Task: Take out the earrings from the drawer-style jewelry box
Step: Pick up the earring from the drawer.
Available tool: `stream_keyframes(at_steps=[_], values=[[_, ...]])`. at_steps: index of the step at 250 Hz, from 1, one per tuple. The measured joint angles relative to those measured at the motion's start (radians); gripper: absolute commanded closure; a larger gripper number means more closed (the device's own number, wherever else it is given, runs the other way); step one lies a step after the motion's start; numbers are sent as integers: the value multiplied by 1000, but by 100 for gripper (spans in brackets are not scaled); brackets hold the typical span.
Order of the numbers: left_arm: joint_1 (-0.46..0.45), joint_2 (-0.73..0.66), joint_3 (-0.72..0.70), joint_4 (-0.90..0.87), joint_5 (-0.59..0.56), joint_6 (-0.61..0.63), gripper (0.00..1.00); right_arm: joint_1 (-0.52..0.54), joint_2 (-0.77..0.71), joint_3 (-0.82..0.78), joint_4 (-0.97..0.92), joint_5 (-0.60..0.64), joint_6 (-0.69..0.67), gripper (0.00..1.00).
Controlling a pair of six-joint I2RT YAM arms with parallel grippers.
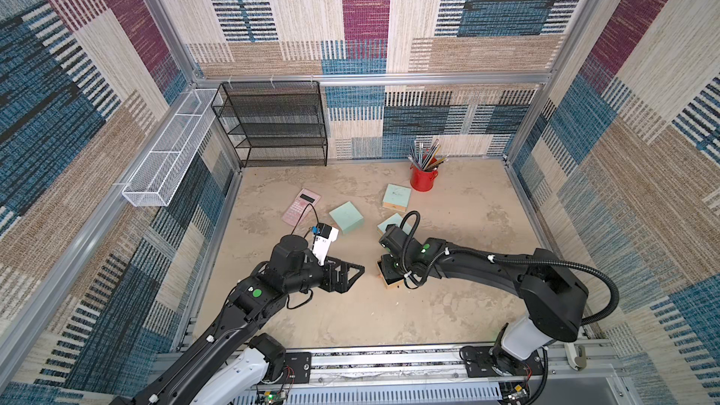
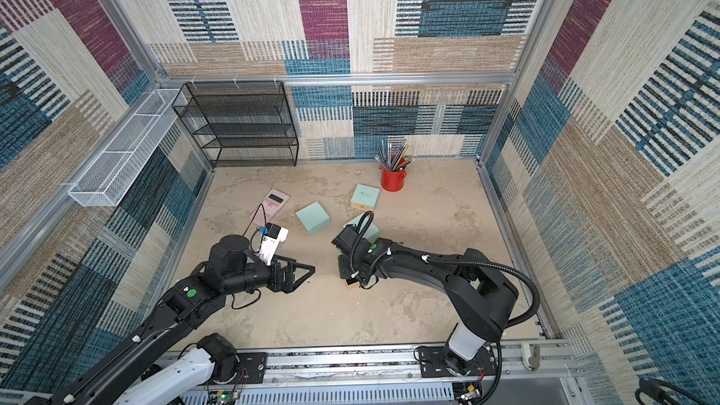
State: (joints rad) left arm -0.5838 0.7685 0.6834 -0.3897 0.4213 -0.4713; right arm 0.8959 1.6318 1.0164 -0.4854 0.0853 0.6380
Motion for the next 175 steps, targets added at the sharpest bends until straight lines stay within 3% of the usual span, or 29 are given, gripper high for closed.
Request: stream_keyframes(at_steps=[175], values=[[14,3,-6,41,3,-5,2,0,82,12,-5,30,-15,76]])
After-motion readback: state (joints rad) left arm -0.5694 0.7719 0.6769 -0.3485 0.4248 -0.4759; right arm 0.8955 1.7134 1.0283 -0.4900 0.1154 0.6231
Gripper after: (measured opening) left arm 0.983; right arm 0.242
